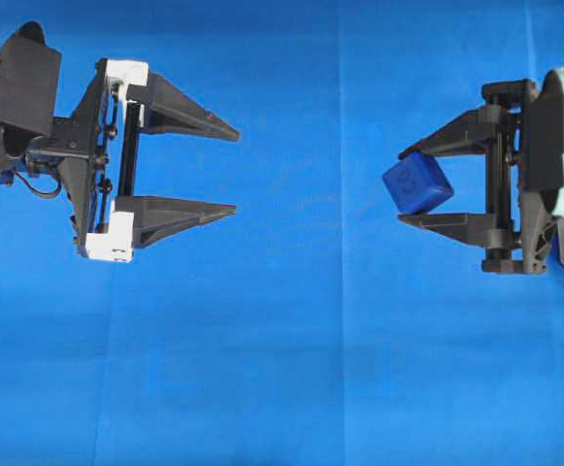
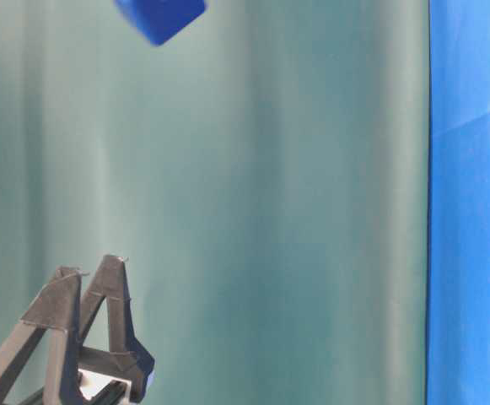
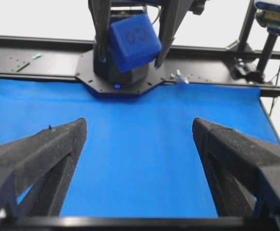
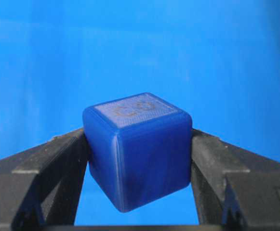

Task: Handover the blue block to the right arm after grasping it with the left arm, then place it in the designated position.
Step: 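Rotate the right gripper holding the cube back toward its side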

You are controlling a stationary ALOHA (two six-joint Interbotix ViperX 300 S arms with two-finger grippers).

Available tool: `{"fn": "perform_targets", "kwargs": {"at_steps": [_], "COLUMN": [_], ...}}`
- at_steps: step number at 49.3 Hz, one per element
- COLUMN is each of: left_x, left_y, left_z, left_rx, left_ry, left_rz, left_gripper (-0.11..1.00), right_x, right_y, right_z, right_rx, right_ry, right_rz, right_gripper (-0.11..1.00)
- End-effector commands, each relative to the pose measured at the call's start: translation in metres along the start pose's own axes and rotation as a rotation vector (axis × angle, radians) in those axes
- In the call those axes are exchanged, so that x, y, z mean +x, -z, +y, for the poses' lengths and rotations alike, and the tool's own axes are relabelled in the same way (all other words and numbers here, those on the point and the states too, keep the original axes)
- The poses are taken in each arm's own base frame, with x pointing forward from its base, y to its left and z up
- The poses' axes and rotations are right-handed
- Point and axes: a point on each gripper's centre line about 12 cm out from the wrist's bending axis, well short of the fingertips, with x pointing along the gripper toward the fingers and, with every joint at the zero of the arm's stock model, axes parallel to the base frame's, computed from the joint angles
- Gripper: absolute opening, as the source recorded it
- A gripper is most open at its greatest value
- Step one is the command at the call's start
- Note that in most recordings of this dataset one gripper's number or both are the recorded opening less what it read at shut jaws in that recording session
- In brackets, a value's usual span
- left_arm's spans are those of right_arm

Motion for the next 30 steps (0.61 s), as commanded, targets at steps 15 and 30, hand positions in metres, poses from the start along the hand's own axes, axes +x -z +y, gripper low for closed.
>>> {"fn": "perform_targets", "kwargs": {"at_steps": [15, 30], "left_x": [0.001, 0.001], "left_y": [-0.0139, -0.0137], "left_z": [-0.0008, -0.0003], "left_rx": [0.005, 0.005], "left_ry": [0.003, 0.001], "left_rz": [-0.041, -0.04], "left_gripper": [0.93, 0.93], "right_x": [-0.003, -0.0015], "right_y": [-0.0018, -0.0022], "right_z": [0.0001, 0.0004], "right_rx": [0.01, 0.008], "right_ry": [0.011, 0.012], "right_rz": [0.022, 0.024], "right_gripper": [0.53, 0.53]}}
